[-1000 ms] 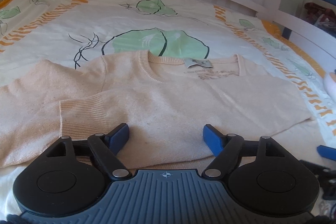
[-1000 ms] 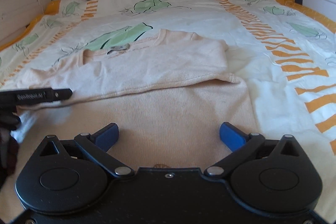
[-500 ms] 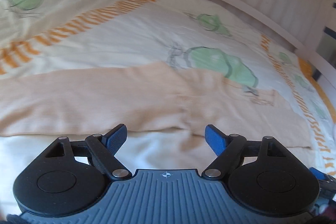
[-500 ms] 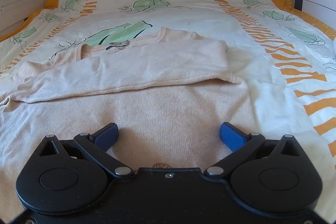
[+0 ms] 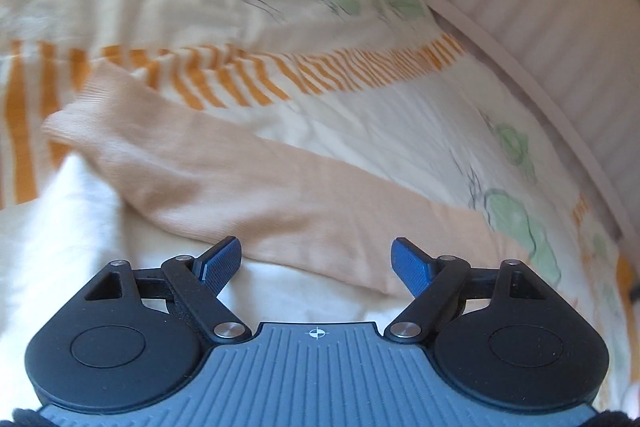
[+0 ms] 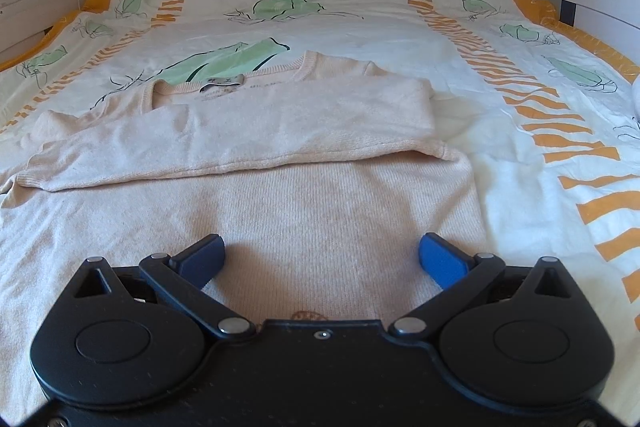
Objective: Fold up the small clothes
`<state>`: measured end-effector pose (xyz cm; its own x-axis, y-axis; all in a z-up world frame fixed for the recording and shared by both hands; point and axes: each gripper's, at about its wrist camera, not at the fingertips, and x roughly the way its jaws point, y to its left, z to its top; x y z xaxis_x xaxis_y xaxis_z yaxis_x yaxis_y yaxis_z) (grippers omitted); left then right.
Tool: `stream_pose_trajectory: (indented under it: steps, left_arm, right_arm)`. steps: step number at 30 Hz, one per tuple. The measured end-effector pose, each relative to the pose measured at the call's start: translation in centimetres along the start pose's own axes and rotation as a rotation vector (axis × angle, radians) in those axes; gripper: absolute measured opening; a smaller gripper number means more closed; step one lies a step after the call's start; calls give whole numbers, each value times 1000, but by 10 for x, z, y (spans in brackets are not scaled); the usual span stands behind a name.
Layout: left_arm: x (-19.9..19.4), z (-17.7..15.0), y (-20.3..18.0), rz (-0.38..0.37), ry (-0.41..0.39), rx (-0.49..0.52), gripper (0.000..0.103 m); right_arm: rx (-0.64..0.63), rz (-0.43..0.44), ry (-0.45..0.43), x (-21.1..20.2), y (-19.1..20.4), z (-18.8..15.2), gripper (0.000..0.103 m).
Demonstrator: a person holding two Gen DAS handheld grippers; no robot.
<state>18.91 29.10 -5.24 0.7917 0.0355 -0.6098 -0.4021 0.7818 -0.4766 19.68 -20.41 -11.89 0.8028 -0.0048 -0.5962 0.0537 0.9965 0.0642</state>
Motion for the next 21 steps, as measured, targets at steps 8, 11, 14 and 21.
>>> stream_pose_trajectory:
  steps: [8, 11, 14, 21]
  left_arm:
    - [1, 13, 37, 112, -112, -150, 81]
    - [7, 19, 44, 117, -140, -168, 81]
    - [12, 25, 50, 114, -157, -167, 81]
    - [22, 37, 43, 126, -112, -75, 14]
  right_arm:
    - [-3, -3, 1, 0, 0, 0, 103]
    - [-4, -3, 1, 0, 0, 0, 103]
    - [-4, -3, 1, 0, 0, 0, 103]
    - [-2, -1, 1, 0, 0, 0, 103]
